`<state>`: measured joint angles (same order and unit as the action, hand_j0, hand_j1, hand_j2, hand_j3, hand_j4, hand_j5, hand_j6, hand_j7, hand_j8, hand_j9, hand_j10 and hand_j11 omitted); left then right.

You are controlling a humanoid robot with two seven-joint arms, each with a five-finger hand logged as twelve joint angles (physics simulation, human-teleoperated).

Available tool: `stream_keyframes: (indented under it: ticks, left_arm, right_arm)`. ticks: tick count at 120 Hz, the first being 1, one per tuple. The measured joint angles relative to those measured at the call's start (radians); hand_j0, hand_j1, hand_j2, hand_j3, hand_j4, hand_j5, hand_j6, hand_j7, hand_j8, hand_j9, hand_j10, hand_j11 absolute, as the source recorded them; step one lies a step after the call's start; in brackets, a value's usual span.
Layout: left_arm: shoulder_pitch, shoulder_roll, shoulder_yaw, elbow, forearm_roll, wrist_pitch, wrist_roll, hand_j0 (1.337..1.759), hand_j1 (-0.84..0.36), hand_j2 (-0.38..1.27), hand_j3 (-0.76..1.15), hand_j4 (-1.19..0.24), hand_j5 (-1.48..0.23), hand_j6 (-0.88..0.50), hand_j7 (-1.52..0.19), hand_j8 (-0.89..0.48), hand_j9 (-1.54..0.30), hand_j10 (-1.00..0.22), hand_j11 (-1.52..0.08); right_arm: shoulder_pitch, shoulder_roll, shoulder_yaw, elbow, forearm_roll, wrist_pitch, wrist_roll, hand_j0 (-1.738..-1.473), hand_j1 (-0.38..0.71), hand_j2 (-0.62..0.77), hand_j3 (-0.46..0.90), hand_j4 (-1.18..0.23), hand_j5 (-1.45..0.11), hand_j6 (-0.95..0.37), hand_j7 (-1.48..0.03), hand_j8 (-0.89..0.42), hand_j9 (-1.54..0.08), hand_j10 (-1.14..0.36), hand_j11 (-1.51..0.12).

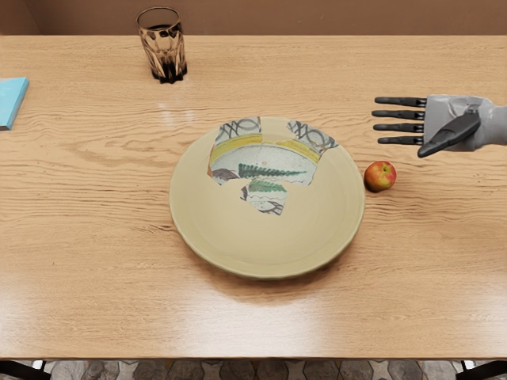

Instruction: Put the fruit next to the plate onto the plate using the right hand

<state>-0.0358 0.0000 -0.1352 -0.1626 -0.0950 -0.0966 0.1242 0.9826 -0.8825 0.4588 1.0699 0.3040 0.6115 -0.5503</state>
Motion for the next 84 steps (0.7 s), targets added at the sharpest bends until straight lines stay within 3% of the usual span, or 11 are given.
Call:
stream_keyframes:
  ticks: [38,61,84]
  left_arm:
    - [-0.001,0.0,0.0,0.0,0.0,0.0,0.0,1.658,0.35,0.0,0.0,0.0,0.0,0.0,0.0,0.0,0.0,0.0,0.0]
    - [-0.001,0.0,0.0,0.0,0.0,0.0,0.0,1.658,0.35,0.0,0.0,0.0,0.0,0.0,0.0,0.0,0.0,0.0,0.0]
    - [-0.001,0.0,0.0,0.0,0.0,0.0,0.0,1.658,0.35,0.0,0.0,0.0,0.0,0.0,0.0,0.0,0.0,0.0,0.0]
  right_arm:
    - [0.049,-0.003,0.005,-0.002,-0.122,0.0,0.001,-1.658,-0.35,0.0,0.0,0.0,0.0,0.0,0.0,0.0,0.0,0.0,0.0]
    - [0.138,-0.003,0.055,0.003,-0.456,0.0,0.015,-1.658,-0.35,0.0,0.0,0.0,0.0,0.0,0.0,0.0,0.0,0.0,0.0]
    - [0.147,-0.001,0.117,0.143,-0.789,0.0,0.064,-1.658,-0.35,0.0,0.0,0.0,0.0,0.0,0.0,0.0,0.0,0.0,0.0]
